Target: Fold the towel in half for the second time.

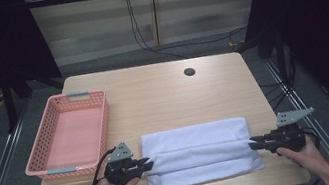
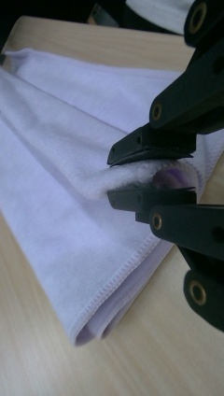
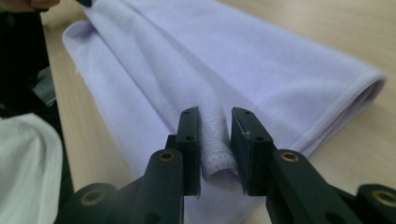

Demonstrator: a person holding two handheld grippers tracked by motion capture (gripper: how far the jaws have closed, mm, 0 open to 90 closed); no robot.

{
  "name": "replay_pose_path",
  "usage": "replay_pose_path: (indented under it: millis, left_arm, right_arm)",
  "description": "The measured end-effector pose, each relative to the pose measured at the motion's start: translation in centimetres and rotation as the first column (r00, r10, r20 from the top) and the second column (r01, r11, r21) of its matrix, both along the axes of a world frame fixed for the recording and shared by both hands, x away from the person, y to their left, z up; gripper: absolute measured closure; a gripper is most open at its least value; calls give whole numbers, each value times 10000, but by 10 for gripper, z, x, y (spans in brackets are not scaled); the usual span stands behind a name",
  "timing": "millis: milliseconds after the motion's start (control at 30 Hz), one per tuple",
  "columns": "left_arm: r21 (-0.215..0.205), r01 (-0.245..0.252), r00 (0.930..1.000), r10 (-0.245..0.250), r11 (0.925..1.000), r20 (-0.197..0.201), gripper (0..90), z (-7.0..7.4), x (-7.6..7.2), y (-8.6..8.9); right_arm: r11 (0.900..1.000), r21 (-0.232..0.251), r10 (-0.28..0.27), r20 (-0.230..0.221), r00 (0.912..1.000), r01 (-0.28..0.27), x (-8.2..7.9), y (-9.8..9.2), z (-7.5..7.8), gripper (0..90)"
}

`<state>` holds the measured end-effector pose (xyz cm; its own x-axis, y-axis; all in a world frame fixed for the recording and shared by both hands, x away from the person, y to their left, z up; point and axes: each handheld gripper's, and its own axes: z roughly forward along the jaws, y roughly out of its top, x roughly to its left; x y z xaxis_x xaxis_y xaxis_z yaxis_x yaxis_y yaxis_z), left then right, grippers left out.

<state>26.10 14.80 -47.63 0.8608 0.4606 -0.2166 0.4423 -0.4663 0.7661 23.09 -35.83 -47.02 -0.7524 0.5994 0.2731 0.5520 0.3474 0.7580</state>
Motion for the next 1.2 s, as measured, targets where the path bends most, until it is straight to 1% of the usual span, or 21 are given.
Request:
replay_pose_path:
  millis: [100,167,200,233,267,333,400,467,533,600,633,700,733,767,833,900,933,967,1100,1133,1200]
  left_arm:
    - [95,278,9996,-278,9996,-66,764,-1,-9,0]
    - [2,496,9986,-496,9988,-200,738,-1,-15,1]
    - [114,679,9976,-677,9976,-129,721,0,-18,3]
    - [43,784,9967,-783,9969,-204,710,0,-20,4]
    - [21,818,9965,-817,9967,-201,698,1,-22,6]
    - [-273,649,9975,-657,9975,-258,668,2,-24,12]
    - [-485,546,9983,-555,9973,-172,622,6,-23,16]
    - [-818,302,9994,-314,9962,-128,601,10,-18,17]
    - [-935,179,9998,-177,9955,23,589,14,-9,14]
    - [-798,-80,10000,81,9968,10,583,14,0,7]
    - [-581,-197,9998,195,9981,-48,579,14,7,3]
    - [-320,-280,9995,274,9991,-164,573,9,20,-6]
    - [-169,-425,9989,422,9990,-190,573,6,27,-9]
    - [-147,-540,9981,535,9984,-310,568,3,32,-13]
    - [20,-526,9979,526,9986,-383,564,-1,40,-19]
    - [96,-364,9980,368,9993,-510,566,-4,42,-23]
    - [303,-360,9979,376,9989,-536,566,-6,42,-24]
    - [501,-371,9982,394,9981,-441,565,-8,43,-24]
    - [799,-582,9976,610,9951,-324,578,-14,46,-19]
    - [863,-540,9975,578,9948,-416,589,-16,47,-19]
    - [967,-552,9975,591,9938,-375,603,-18,47,-20]
  right_arm:
    - [9997,-183,132,-208,9997,-136,-11,0,-4,711]
    - [9987,-466,209,-243,9995,-220,-18,0,-5,693]
    - [9967,-779,196,-212,9996,-212,-22,1,-4,673]
    - [9964,-829,135,-237,9996,-155,-27,2,-4,653]
    - [9974,-676,245,-286,9993,-264,-30,1,-3,639]
    - [9963,-864,-23,-100,9999,14,-36,2,-2,579]
    - [9973,-731,-84,19,10000,85,-40,0,2,576]
    - [9972,-538,-517,215,9984,528,-41,0,6,560]
    - [9960,-505,-712,426,9966,733,-40,4,10,550]
    - [9953,-488,-818,409,9958,837,-37,12,10,536]
    - [9948,-519,-854,450,9953,877,-34,18,9,534]
    - [9932,-710,-898,316,9955,919,-27,30,4,529]
    - [9939,-790,-757,183,9970,769,-23,36,1,523]
    - [9932,-943,-675,101,9977,682,-20,44,-1,519]
    - [9943,-996,-403,-124,9991,389,-13,58,-6,493]
    - [9945,-1018,-281,-382,9989,241,-6,73,-10,428]
    - [9954,-959,-84,-508,9987,35,-2,80,-12,418]
    - [9964,-847,53,-644,9979,-107,3,87,-14,397]
    - [9947,-935,377,-470,9982,-419,14,113,-17,390]
    - [9934,-987,536,-551,9970,-588,16,118,-18,387]
    - [9884,-1317,697,-466,9965,-753,17,127,-20,377]
